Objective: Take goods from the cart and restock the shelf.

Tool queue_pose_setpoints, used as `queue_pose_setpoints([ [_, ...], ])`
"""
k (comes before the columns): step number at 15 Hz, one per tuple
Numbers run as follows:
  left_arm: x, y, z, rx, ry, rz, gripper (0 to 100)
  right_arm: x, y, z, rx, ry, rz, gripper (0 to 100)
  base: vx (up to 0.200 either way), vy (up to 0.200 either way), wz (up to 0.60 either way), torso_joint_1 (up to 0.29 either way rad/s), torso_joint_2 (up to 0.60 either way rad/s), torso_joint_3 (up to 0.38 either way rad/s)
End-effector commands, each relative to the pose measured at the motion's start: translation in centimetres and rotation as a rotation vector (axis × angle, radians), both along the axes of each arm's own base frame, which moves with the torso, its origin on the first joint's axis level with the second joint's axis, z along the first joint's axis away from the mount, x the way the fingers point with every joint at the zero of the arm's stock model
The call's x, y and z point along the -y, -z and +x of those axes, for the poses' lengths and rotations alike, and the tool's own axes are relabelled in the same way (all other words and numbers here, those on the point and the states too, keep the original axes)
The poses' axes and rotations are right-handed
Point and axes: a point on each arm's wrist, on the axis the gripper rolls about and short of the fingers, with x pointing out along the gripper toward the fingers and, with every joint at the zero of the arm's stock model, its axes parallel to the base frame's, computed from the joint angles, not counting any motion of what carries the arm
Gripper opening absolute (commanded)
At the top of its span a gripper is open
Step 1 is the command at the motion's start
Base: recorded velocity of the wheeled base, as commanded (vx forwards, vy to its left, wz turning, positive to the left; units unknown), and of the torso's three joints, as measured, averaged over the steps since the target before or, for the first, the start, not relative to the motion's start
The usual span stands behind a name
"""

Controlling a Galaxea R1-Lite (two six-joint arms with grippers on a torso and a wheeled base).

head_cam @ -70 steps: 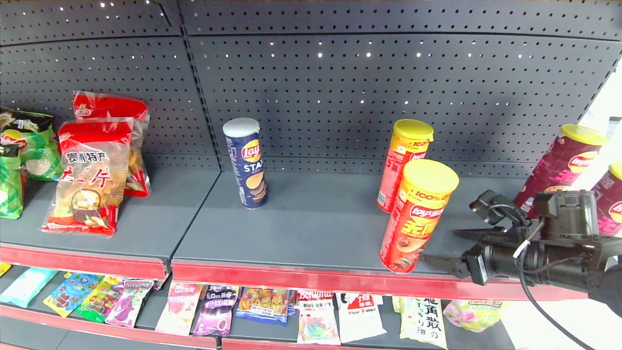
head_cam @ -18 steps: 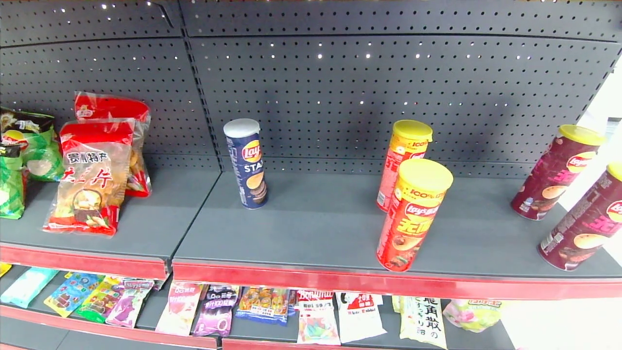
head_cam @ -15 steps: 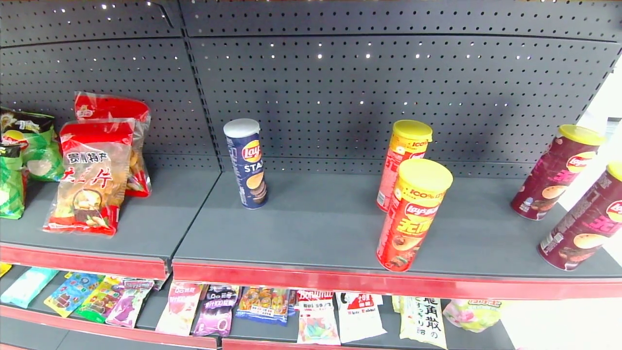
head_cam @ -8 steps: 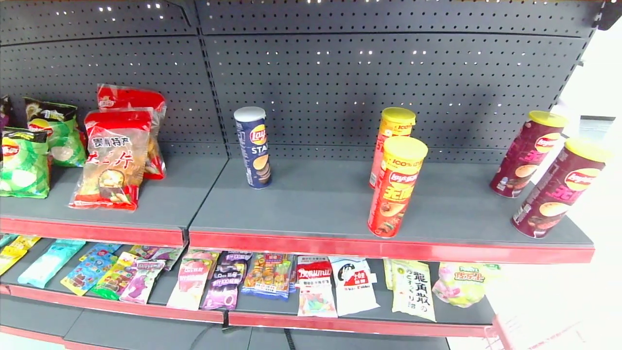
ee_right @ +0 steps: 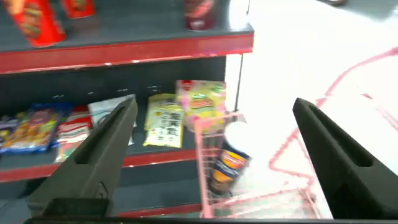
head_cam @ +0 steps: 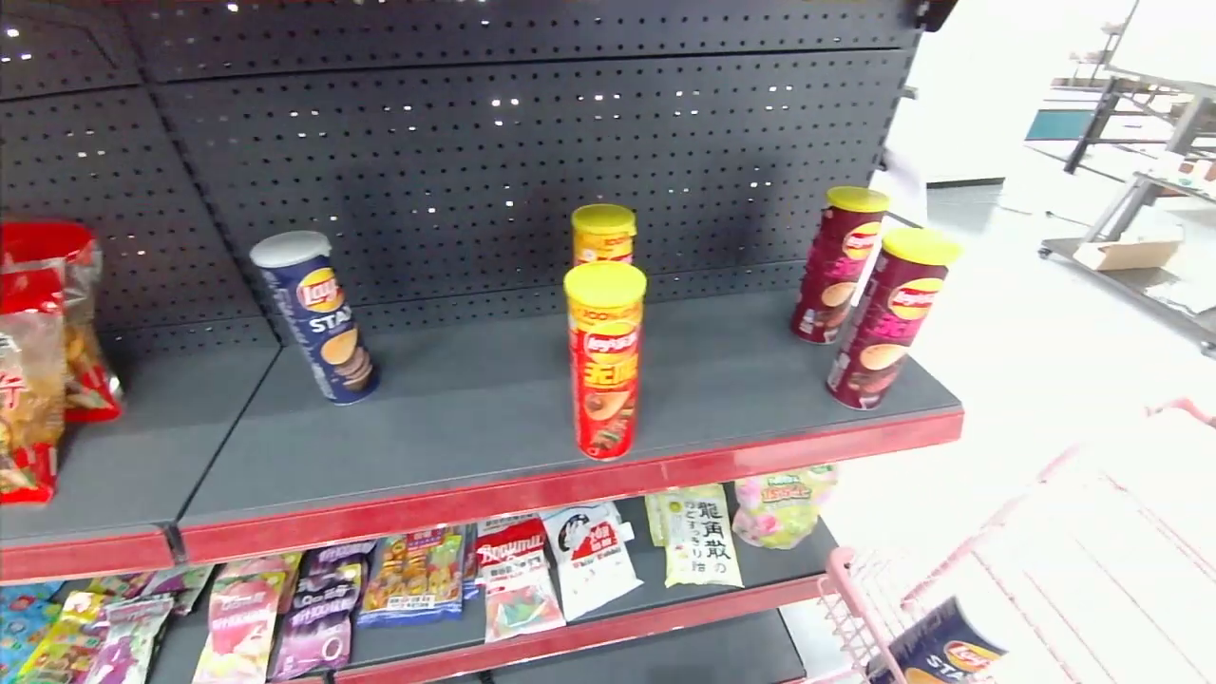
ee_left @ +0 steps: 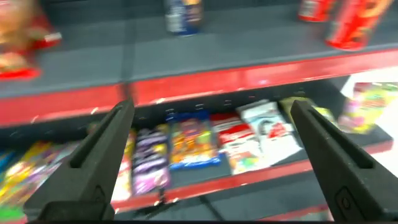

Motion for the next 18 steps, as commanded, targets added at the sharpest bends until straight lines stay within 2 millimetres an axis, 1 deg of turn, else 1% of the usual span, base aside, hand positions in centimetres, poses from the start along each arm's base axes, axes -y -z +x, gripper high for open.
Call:
queue_pose_setpoints([
  [1, 0.00, 0.01, 0.00, 0.000, 0.001, 0.000, 100, 0.00, 0.00, 0.01, -0.001, -0.001, 0.000, 100, 0.000, 0.000, -0.60, 0.002, 0.00, 0.002],
  [11, 0.00, 0.01, 0.00, 0.000, 0.001, 0.000, 100, 0.00, 0.00, 0.01, -0.001, -0.001, 0.001, 100, 0.000, 0.000, -0.60, 0.001, 0.00, 0.003],
  [17, 0.00, 0.01, 0.00, 0.000, 0.001, 0.000, 100, 0.00, 0.00, 0.01, -0.001, -0.001, 0.001, 100, 0.000, 0.000, 0.00, 0.000, 0.00, 0.000],
  [18, 0.00, 0.01, 0.00, 0.000, 0.000, -0.001, 100, 0.00, 0.00, 0.01, -0.001, -0.001, 0.001, 100, 0.000, 0.000, 0.00, -0.134, 0.32, 0.163],
])
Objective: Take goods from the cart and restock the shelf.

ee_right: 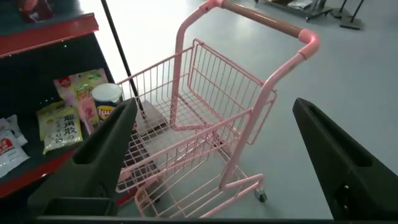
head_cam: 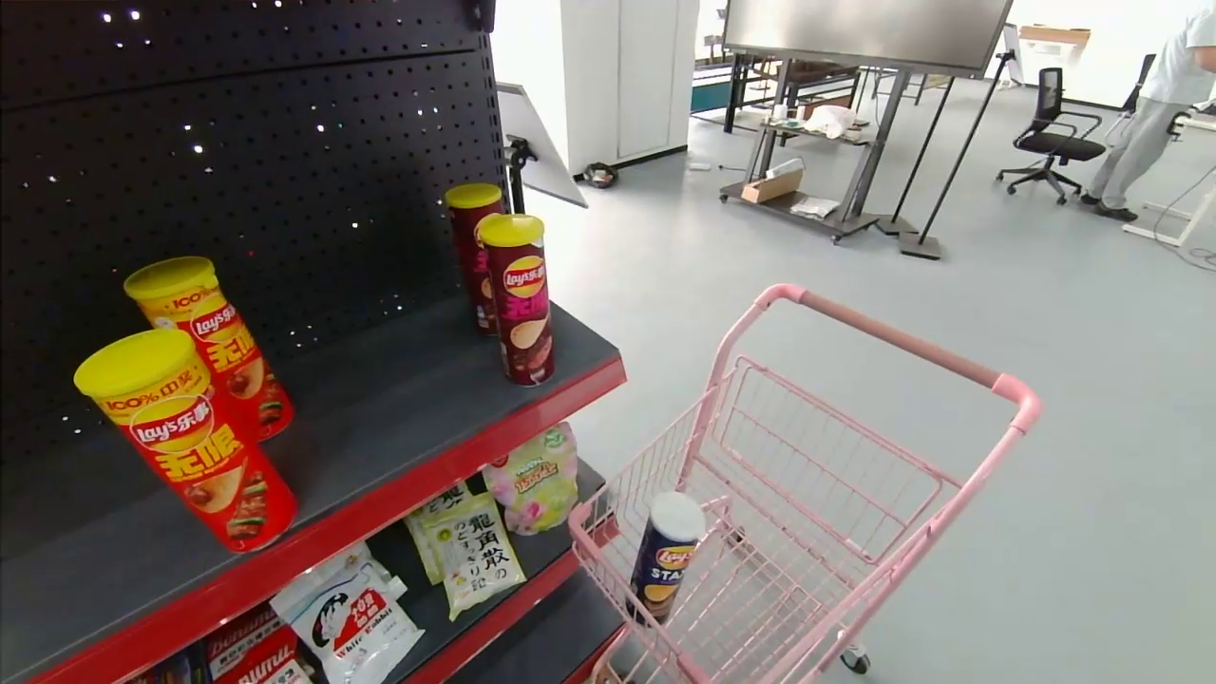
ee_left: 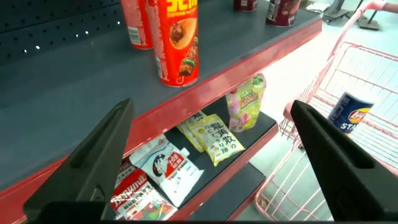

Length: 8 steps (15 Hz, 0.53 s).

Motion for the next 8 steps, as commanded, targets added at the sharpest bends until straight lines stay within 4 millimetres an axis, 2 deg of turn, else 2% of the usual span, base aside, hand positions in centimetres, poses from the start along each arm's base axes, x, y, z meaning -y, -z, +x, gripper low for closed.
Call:
queue_pose_setpoints([
  [1, 0.00, 0.02, 0.00, 0.000, 0.000, 0.000, 100, 0.00, 0.00, 0.01, -0.001, -0.001, 0.000, 100, 0.000, 0.000, 0.00, -0.134, 0.34, 0.168],
  [8, 0.00, 0.02, 0.00, 0.000, 0.000, 0.000, 100, 0.00, 0.00, 0.01, -0.001, -0.001, 0.000, 100, 0.000, 0.000, 0.00, -0.143, 0.34, 0.197],
])
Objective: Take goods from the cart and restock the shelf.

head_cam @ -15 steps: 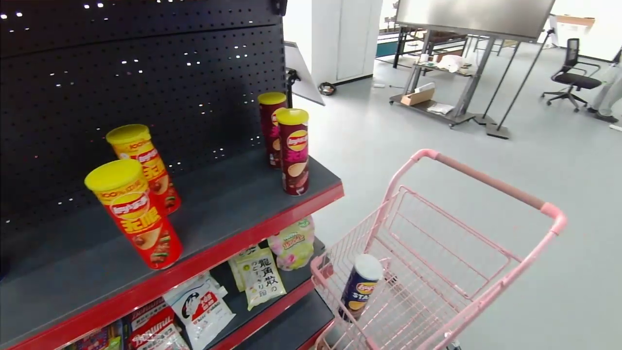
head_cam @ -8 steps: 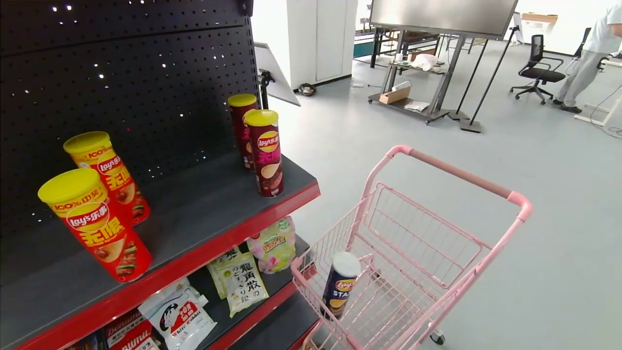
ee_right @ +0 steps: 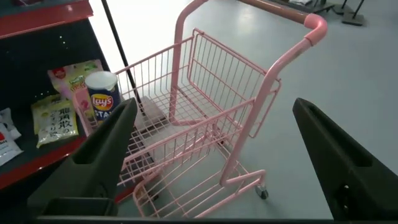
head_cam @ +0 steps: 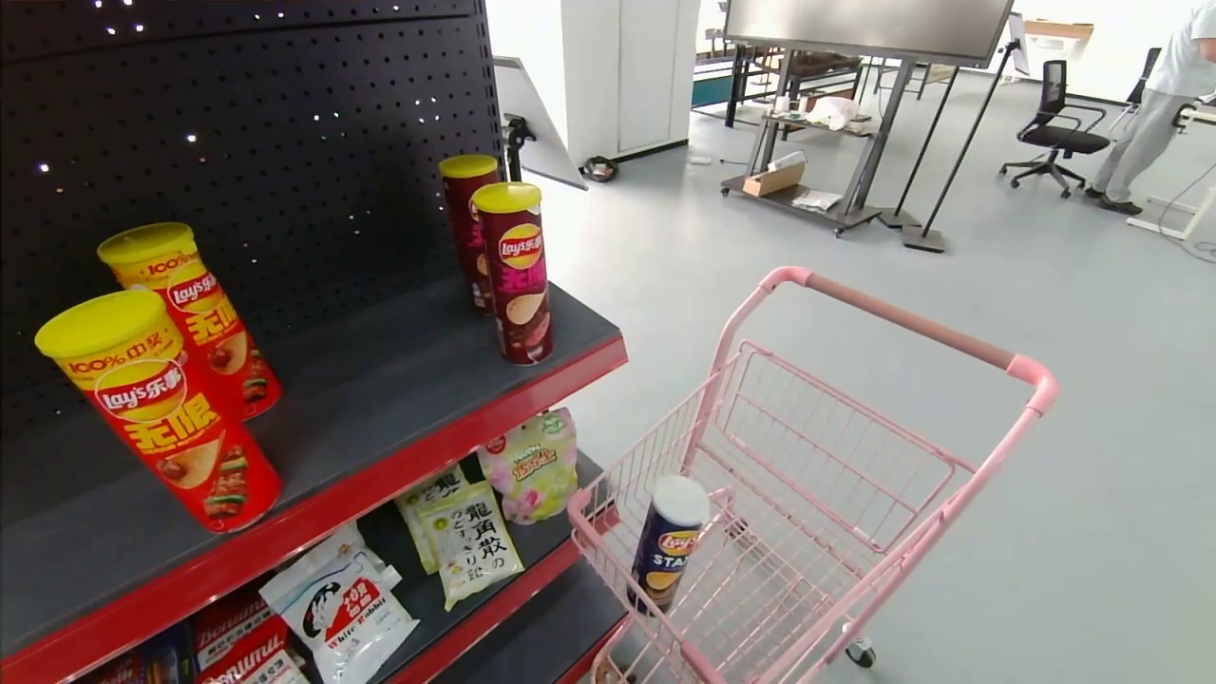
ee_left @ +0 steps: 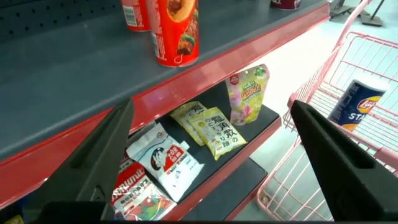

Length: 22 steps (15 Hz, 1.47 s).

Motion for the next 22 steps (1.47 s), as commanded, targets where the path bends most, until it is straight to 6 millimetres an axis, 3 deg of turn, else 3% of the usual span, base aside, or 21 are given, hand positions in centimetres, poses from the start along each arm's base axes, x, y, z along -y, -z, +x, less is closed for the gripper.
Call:
queue_pose_setpoints([
  [1, 0.0, 0.0, 0.0, 0.000, 0.000, 0.000, 100, 0.0, 0.0, 0.0, -0.001, -0.001, 0.000, 100, 0.000, 0.000, 0.00, -0.144, 0.33, 0.198],
  [11, 0.0, 0.0, 0.0, 0.000, 0.000, 0.000, 100, 0.0, 0.0, 0.0, -0.001, -0.001, 0.000, 100, 0.000, 0.000, 0.00, -0.141, 0.35, 0.214],
  [17, 0.0, 0.0, 0.0, 0.000, 0.000, 0.000, 100, 0.0, 0.0, 0.0, 0.000, 0.005, -0.008, 100, 0.000, 0.000, 0.00, -0.011, 0.03, 0.019],
  [18, 0.0, 0.0, 0.0, 0.000, 0.000, 0.000, 100, 0.0, -1.0, -0.1, 0.023, -0.018, -0.031, 100, 0.000, 0.000, 0.00, 0.000, 0.00, 0.000],
  [19, 0.0, 0.0, 0.0, 0.000, -0.001, 0.000, 100, -0.1, -7.9, 0.9, 0.007, -0.057, 0.015, 100, 0.000, 0.000, 0.00, 0.000, 0.00, 0.000],
  [20, 0.0, 0.0, 0.0, 0.002, 0.000, 0.000, 100, -0.1, -14.1, 3.5, -0.013, -0.080, 0.140, 100, 0.000, 0.000, 0.00, 0.000, 0.00, 0.000],
  [21, 0.0, 0.0, 0.0, 0.000, -0.001, 0.000, 100, -0.5, -17.4, 6.6, -0.069, -0.164, 0.200, 100, 0.000, 0.000, 0.00, 0.000, 0.00, 0.000],
  [22, 0.0, 0.0, 0.0, 0.000, -0.001, 0.000, 100, -0.8, -17.9, 8.7, -0.119, -0.208, 0.208, 100, 0.000, 0.000, 0.00, 0.000, 0.00, 0.000],
])
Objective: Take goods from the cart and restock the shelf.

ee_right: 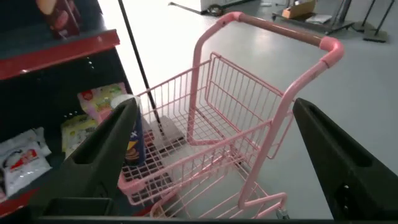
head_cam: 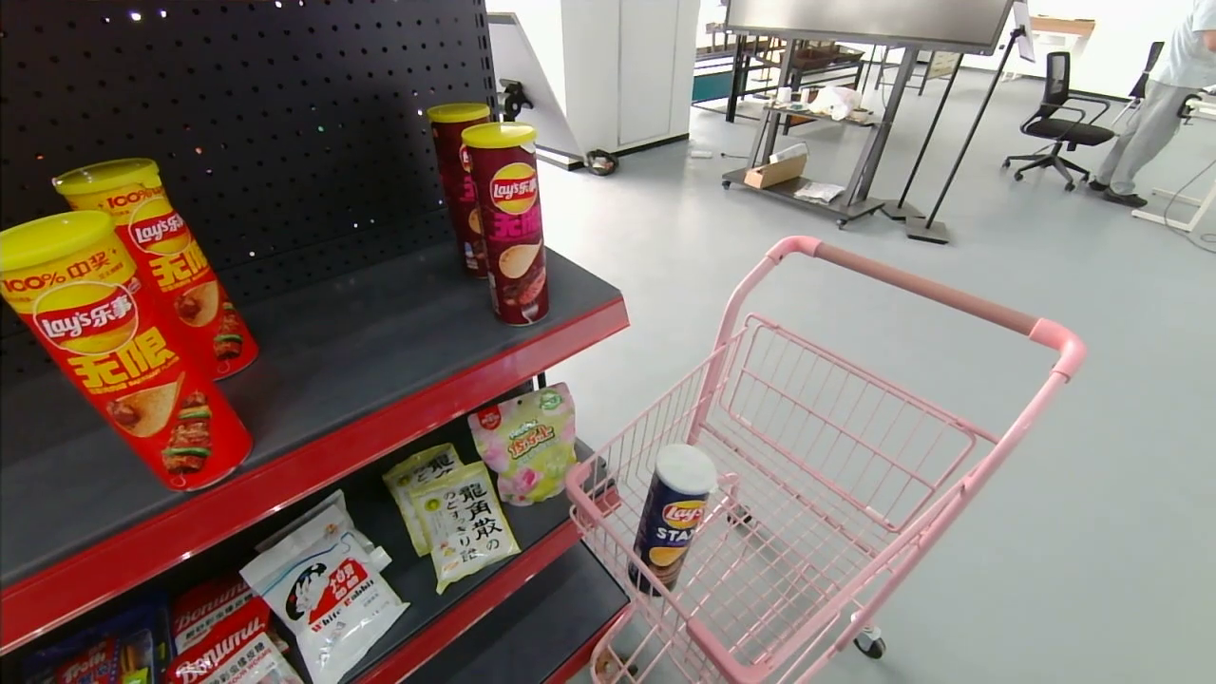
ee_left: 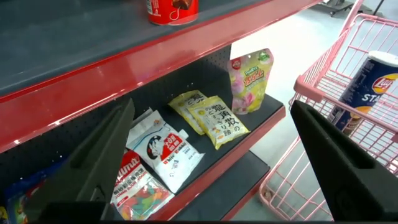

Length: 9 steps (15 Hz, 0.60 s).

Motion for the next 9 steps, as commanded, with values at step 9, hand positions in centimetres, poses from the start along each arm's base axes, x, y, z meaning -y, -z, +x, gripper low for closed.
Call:
queue_pose_setpoints([
  [9, 0.0, 0.0, 0.0, 0.000, 0.000, 0.000, 100, -6.6, 5.4, 26.6, -0.547, -0.751, -0.076, 100, 0.000, 0.000, 0.00, 0.000, 0.00, 0.000],
])
